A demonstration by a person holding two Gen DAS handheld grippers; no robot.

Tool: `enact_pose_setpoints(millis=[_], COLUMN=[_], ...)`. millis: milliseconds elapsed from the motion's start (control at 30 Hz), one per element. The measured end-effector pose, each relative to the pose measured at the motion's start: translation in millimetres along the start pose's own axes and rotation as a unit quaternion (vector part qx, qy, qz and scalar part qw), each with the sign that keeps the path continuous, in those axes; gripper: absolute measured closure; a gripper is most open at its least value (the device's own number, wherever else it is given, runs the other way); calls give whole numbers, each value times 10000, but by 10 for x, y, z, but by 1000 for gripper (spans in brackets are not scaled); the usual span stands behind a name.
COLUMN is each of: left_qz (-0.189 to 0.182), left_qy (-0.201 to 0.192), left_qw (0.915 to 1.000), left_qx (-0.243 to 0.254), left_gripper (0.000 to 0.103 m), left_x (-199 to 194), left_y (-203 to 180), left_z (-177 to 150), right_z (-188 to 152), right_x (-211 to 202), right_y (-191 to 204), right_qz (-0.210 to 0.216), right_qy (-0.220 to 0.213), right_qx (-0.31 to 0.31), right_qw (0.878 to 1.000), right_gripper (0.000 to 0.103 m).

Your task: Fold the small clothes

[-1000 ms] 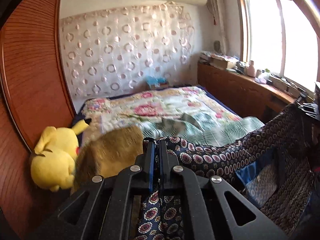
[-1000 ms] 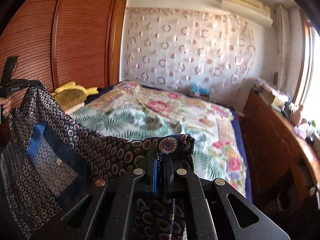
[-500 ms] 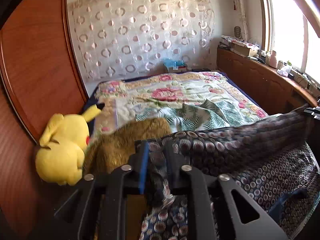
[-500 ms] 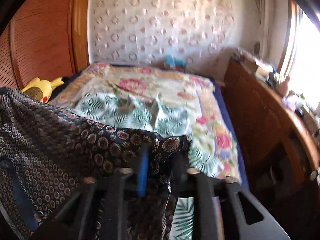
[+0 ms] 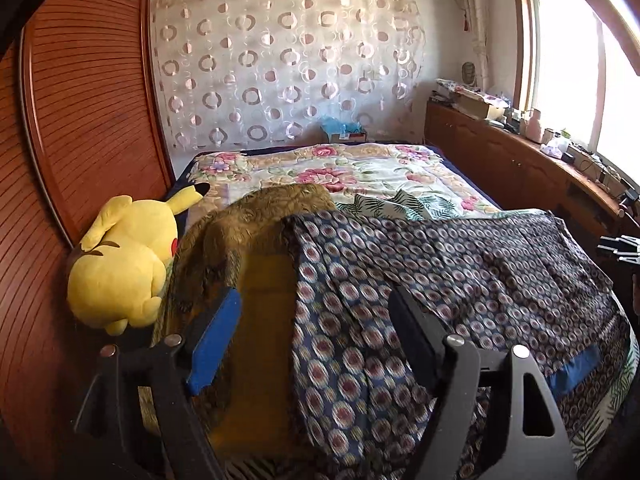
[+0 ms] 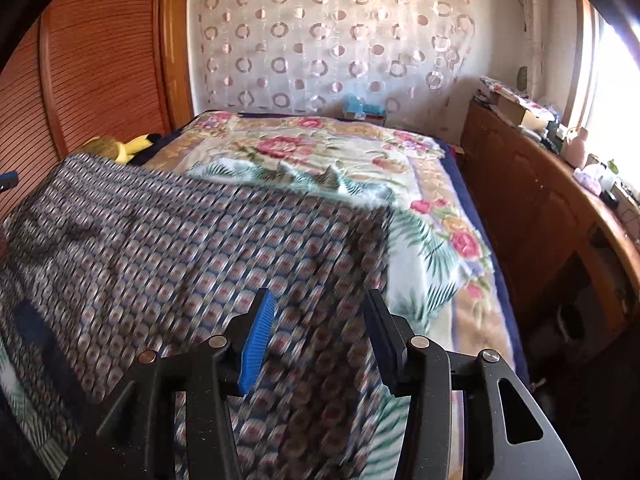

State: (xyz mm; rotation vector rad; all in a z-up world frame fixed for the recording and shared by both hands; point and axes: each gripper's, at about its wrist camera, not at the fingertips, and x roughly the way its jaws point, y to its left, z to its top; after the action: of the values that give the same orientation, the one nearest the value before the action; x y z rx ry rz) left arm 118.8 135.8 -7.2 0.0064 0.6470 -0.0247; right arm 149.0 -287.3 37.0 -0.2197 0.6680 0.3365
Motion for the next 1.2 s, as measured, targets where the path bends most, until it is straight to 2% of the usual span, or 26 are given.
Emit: enact_pose_setpoints(millis=[100, 333, 600, 833, 900, 933, 1000, 1200], left_qz=[-69, 3, 74, 173, 79, 24, -35, -62], left_qy=[62, 131, 169, 156, 141, 141, 122, 89], left_qw=[10000, 9999, 9997, 9992, 9992, 9991, 9988, 9985], left_qx=[17, 84, -130, -311, -369, -403, -468, -536], left_gripper=[26, 26, 26, 26, 38, 40, 52, 70], left_x=[-14, -39, -103, -108, -109, -112, -110, -57], left_y=[-60, -180, -114, -12, 13, 29, 48, 50], left_z=[-113, -373, -627, -718, -730, -734, -731, -686], right_z=[-224, -607, -840, -960, -993, -1013, -1024, -1032], right_x=[-88, -225, -360, -403, -413, -406, -453, -432], right_y=[-67, -140, -129, -100, -85, -78, -94, -148], right_qz=[74, -120, -121, -69, -102, -110, -117, -36], right_qy=[96, 242, 310, 343, 375, 389, 362, 458], right_qx=[60, 66, 219, 314, 273, 258, 257, 334], right_qw=[9999, 9996, 9992, 9989, 9989, 9988, 9989, 9984], right_gripper=[55, 55, 55, 55, 55, 55, 55, 55])
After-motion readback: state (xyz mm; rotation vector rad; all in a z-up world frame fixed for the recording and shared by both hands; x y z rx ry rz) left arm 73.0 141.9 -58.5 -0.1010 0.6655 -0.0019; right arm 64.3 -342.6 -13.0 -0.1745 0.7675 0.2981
